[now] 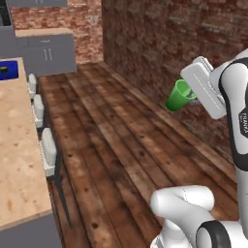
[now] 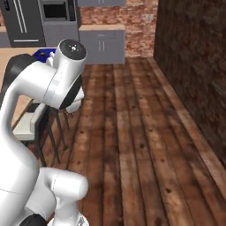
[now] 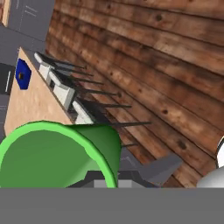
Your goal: There is a tray on the dining counter. Grab the cup, mug, and pitcher and place them on the tray. The pitcher may be placed next to the tray if it cannot fit the tray.
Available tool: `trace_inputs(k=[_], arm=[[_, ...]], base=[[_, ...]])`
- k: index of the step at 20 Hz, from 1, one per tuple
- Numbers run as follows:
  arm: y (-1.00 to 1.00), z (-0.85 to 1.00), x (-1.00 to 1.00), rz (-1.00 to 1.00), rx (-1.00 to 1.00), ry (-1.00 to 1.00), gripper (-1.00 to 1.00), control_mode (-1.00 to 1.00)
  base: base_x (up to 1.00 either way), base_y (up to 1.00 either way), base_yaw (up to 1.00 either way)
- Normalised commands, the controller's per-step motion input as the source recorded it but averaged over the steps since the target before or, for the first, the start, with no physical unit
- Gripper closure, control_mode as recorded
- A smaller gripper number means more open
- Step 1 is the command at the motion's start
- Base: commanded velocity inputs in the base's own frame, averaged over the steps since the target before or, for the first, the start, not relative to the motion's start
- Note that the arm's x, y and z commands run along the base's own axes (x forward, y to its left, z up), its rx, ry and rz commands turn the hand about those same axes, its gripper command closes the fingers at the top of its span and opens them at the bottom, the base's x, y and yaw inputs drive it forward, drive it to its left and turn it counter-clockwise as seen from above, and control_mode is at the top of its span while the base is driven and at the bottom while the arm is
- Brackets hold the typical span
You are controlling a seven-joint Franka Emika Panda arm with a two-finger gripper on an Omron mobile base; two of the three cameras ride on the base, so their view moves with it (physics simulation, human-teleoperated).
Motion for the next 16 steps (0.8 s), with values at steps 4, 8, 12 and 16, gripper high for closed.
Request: trace_inputs(k=[4, 8, 12, 16], arm=[[0.0, 0.0, 0.0, 0.0, 0.0, 0.0, 1.0, 1.0], [0.0, 0.0, 0.0, 0.0, 0.0, 0.0, 1.0, 1.0], [0.0, 0.0, 0.0, 0.0, 0.0, 0.0, 1.0, 1.0], [0.0, 0.0, 0.0, 0.0, 0.0, 0.0, 1.0, 1.0]], base=[[1.0, -0.66, 0.0], [1.0, -0.47, 0.0], [1.0, -0.29, 0.0], [1.0, 0.0, 0.0]])
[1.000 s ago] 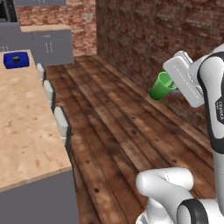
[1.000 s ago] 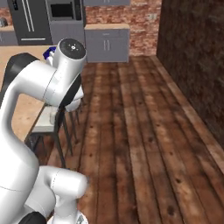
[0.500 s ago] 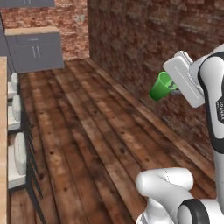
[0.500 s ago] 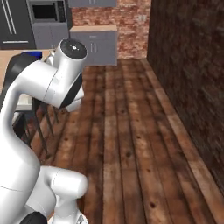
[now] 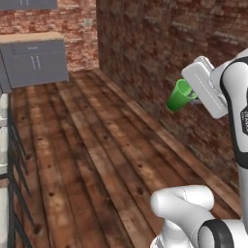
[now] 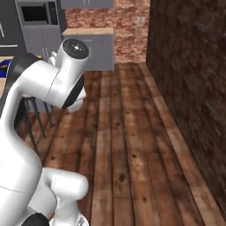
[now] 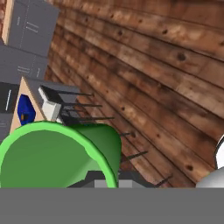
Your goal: There is a tray on the dining counter. Grab the cup, mug, and pitcher and place them on the tray. The pitcher may be placed next to the tray if it cannot fit the tray.
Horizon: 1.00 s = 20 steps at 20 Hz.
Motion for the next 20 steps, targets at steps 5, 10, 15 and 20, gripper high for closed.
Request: trace_inputs(k=[5, 10, 15, 20], arm=[[0.0, 0.0, 0.0, 0.0, 0.0, 0.0, 1.0, 1.0], [0.0, 0.0, 0.0, 0.0, 0.0, 0.0, 1.0, 1.0], [0.0, 0.0, 0.0, 0.0, 0.0, 0.0, 1.0, 1.0], [0.0, 0.0, 0.0, 0.0, 0.0, 0.0, 1.0, 1.0]], base=[[1.0, 0.0, 0.0], [1.0, 0.0, 0.0], [1.0, 0.0, 0.0], [1.0, 0.0, 0.0]])
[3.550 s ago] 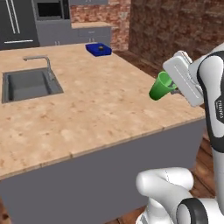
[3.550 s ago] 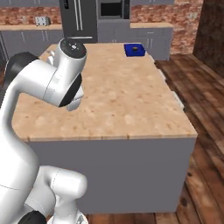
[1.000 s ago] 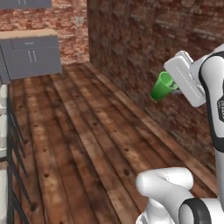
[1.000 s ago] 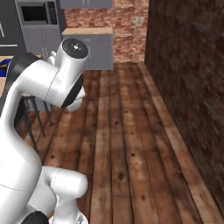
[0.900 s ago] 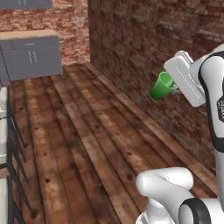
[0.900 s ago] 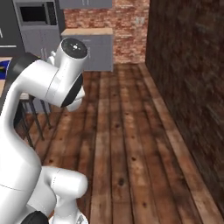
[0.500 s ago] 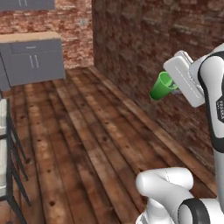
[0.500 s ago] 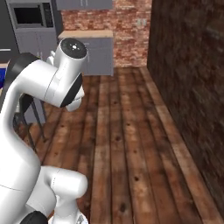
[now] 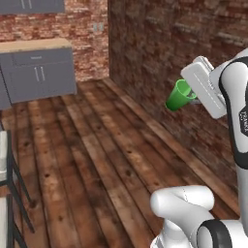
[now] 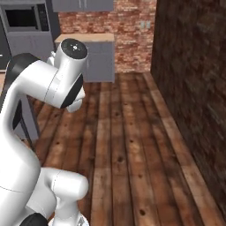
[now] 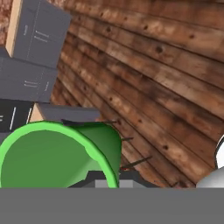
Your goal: There is a tray on the dining counter. Grab the cup, mug, and pitcher and place them on the tray. The pitcher may be placed next to the tray if it cannot fit the tray.
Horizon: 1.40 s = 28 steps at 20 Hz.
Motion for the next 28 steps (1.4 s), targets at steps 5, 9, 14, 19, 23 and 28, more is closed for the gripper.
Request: trace_inputs(k=[5, 9, 14, 19, 23, 28], arm=[[0.0, 0.0, 0.0, 0.0, 0.0, 0.0, 1.0, 1.0], [0.0, 0.0, 0.0, 0.0, 0.0, 0.0, 1.0, 1.0], [0.0, 0.0, 0.0, 0.0, 0.0, 0.0, 1.0, 1.0], [0.0, 0.0, 0.0, 0.0, 0.0, 0.0, 1.0, 1.0], [0.0, 0.0, 0.0, 0.0, 0.0, 0.0, 1.0, 1.0], [0.0, 0.0, 0.0, 0.0, 0.0, 0.0, 1.0, 1.0]], base=[[1.0, 0.0, 0.0], [1.0, 0.0, 0.0], [1.0, 0.0, 0.0], [1.0, 0.0, 0.01], [0.94, 0.0, 0.05], [0.52, 0.04, 0.42]])
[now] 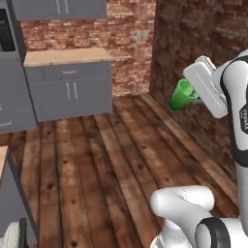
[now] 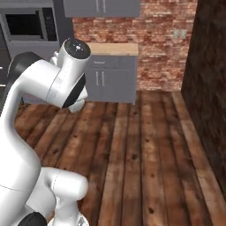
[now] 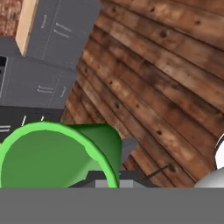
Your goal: There is a tray on the dining counter. Grab the cup, mug, and pitcher and place them on the tray. The pitcher may be placed next to the tray if it cannot fit the tray.
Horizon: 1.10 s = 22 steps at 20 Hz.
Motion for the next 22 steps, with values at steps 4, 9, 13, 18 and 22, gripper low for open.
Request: trace_inputs(k=[4, 9, 13, 18, 22], arm=[[0.0, 0.0, 0.0, 0.0, 0.0, 0.0, 1.0, 1.0], [0.0, 0.0, 0.0, 0.0, 0.0, 0.0, 1.0, 1.0], [0.0, 0.0, 0.0, 0.0, 0.0, 0.0, 1.0, 1.0], [0.0, 0.0, 0.0, 0.0, 0.0, 0.0, 1.0, 1.0], [0.0, 0.0, 0.0, 0.0, 0.0, 0.0, 1.0, 1.0]], base=[[0.12, 0.01, 0.8], [0.18, 0.0, 0.81], [0.29, 0.0, 0.78], [0.32, 0.0, 0.78], [0.4, -0.36, 0.72]])
